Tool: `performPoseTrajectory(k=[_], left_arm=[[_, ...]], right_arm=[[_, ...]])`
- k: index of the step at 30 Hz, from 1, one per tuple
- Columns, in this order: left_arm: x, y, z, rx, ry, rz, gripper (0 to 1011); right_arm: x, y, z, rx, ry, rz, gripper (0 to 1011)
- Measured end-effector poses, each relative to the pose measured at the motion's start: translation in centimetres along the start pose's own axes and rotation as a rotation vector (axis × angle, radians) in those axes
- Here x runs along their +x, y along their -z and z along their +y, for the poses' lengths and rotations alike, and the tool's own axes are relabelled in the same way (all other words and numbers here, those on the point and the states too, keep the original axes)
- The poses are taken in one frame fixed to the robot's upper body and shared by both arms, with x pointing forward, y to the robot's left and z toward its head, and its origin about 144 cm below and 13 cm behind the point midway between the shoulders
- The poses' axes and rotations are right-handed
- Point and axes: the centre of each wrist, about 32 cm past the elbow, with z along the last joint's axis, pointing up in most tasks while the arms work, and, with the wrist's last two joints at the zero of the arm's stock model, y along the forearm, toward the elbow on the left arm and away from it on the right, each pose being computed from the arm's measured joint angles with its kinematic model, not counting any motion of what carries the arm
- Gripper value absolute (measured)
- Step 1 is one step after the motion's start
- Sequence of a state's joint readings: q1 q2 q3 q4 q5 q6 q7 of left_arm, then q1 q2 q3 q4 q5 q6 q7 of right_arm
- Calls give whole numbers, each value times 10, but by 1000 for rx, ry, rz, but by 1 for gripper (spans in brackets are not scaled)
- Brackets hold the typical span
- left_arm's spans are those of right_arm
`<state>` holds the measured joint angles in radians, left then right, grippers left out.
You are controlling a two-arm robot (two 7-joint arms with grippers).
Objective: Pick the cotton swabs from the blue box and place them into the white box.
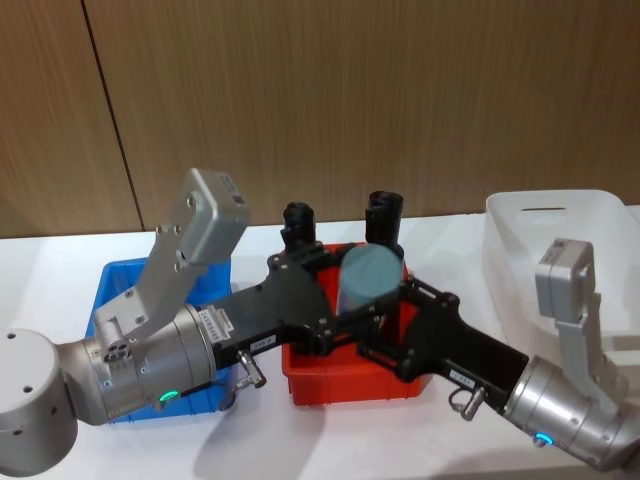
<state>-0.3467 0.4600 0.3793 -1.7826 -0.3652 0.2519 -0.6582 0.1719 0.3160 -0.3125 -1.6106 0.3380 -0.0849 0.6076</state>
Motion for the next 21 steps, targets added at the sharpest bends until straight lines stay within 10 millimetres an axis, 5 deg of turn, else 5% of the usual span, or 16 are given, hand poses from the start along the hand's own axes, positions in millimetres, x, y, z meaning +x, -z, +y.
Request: performPoseTrajectory(k=[9, 21], left_arm=[[0, 0, 0, 3, 3, 2, 958], [0, 0, 0, 2, 1, 0, 1004]], right_arm=[[1, -1, 1, 7, 0, -2, 669], [2, -2, 2, 12, -4, -1, 669]])
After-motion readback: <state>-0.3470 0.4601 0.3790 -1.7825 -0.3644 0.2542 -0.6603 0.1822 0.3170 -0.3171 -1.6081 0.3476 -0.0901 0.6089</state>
